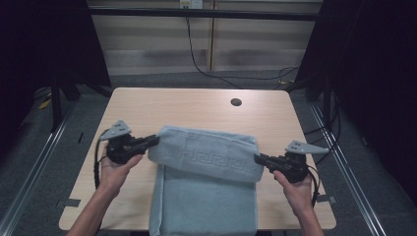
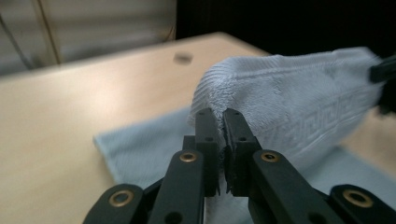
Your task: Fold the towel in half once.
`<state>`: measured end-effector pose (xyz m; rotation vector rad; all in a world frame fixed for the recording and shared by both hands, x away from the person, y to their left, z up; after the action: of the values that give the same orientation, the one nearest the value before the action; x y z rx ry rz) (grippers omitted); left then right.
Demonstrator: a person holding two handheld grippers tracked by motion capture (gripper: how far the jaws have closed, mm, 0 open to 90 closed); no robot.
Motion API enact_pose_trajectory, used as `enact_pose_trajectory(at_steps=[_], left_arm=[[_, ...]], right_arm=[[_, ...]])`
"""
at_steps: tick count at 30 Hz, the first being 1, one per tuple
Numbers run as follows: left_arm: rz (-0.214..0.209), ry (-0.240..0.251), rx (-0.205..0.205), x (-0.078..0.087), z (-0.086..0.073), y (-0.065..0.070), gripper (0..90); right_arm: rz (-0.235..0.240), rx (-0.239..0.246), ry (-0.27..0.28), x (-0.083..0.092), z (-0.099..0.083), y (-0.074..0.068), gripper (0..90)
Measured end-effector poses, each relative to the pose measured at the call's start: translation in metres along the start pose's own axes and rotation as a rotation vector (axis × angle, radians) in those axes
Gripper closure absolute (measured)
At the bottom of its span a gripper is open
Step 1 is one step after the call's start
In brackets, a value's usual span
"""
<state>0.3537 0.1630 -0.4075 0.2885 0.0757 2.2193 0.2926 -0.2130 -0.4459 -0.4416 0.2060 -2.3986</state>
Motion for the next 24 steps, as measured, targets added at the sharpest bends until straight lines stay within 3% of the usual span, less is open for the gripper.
enact_pose_trajectory(at_steps=[3,5,7,9,11,12,17,19,20,21,24], left_arm=[[-0.047,0.057,-0.026,0.026,0.021,0.019,85.5],[-0.07,0.081,-0.035,0.039,0.024,0.031,85.2],[-0.094,0.091,-0.005,0.05,0.02,0.04,84.8],[-0.102,0.072,-0.036,0.058,0.012,0.048,84.7],[-0.126,0.057,-0.026,0.061,0.001,0.052,84.4],[-0.116,0.038,-0.041,0.062,-0.004,0.051,84.4],[-0.132,-0.014,-0.005,0.074,-0.041,0.054,83.7],[-0.132,-0.037,0.006,0.079,-0.052,0.054,80.1],[-0.152,-0.041,0.02,0.083,-0.058,0.053,76.2],[-0.144,-0.035,0.04,0.086,-0.061,0.049,71.3],[-0.164,-0.023,0.068,0.09,-0.066,0.042,71.1]], right_arm=[[0.033,0.028,0.085,0.02,0.022,-0.016,86.6],[0.038,0.053,0.115,0.031,0.03,-0.027,86.4],[0.048,0.074,0.121,0.04,0.031,-0.037,86.3],[0.056,0.083,0.112,0.048,0.024,-0.047,86.1],[0.053,0.088,0.089,0.053,0.015,-0.051,86.1],[0.054,0.088,0.076,0.055,0.009,-0.053,86.0],[0.077,0.08,0.031,0.058,-0.014,-0.064,85.2],[0.099,0.067,0.01,0.059,-0.025,-0.07,82.0],[0.116,0.059,0.002,0.06,-0.03,-0.072,78.2],[0.146,0.055,-0.016,0.06,-0.037,-0.075,72.7],[0.155,0.033,-0.032,0.061,-0.047,-0.075,61.4]])
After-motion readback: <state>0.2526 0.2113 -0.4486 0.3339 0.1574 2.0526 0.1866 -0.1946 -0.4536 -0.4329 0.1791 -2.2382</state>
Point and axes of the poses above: each handheld gripper's, and its own axes: x roughly backward along the jaws, z roughly out of its top, y roughly to its right, the point moved 7 cm from there along -x, roughly forward along the jaws, and after that the axes turned 10 degrees about y, right-handed, at the moved point
